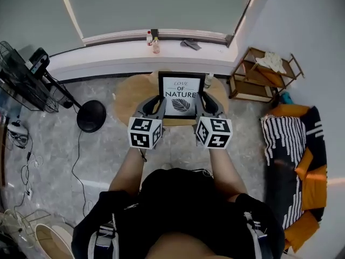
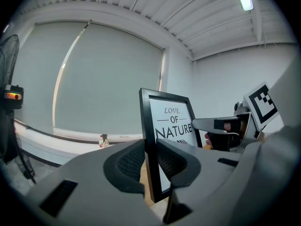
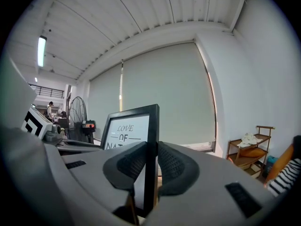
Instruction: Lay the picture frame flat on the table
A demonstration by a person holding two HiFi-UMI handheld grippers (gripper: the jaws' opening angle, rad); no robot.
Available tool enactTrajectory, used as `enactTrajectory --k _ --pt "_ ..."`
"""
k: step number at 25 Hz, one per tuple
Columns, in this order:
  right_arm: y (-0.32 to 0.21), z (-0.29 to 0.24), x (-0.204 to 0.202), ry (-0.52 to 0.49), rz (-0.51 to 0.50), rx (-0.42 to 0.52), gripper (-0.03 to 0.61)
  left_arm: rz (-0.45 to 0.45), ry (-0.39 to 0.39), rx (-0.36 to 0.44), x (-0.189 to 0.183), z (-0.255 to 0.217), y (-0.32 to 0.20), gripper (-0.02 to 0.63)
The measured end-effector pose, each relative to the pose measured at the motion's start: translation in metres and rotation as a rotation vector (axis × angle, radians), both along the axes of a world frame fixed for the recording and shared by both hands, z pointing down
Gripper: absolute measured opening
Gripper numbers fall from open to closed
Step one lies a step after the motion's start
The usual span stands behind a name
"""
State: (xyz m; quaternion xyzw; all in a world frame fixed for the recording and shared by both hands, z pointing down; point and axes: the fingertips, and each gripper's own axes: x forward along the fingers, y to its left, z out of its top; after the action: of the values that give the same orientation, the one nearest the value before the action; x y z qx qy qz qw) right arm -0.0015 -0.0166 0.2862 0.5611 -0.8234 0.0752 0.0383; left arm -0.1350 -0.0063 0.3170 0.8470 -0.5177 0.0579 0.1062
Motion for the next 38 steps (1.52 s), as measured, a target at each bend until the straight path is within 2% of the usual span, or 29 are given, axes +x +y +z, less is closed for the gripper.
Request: enactTrajectory --k 7,16,24,28,38 --pt "-0.034 0.024 -0.015 0.017 0.009 -0.038 0.087 0.015 -0.005 -0.047 -0.015 0.025 -0.036 0.091" --pt "-0.096 0.049 -0.006 -0.014 0.000 -0.062 0.087 0.010 -0.036 -0.076 -0.006 0.048 -0.094 0.092" --pt "-0.208 0.059 0.010 -0.029 -0.030 -0.080 0.087 -0.009 -0.066 -0.096 0.010 0.056 -0.203 0.094" --pt "-0.275 0.060 0.028 -0.024 -0.053 -0.103 0.087 -0.017 -0.071 -0.115 0.029 0.057 -0.267 0.094" --pt "-0.420 0.108 0.074 -0.030 -0.097 -0.233 0.087 -0.038 -0.096 -0.247 0.077 0.102 -0.401 0.097"
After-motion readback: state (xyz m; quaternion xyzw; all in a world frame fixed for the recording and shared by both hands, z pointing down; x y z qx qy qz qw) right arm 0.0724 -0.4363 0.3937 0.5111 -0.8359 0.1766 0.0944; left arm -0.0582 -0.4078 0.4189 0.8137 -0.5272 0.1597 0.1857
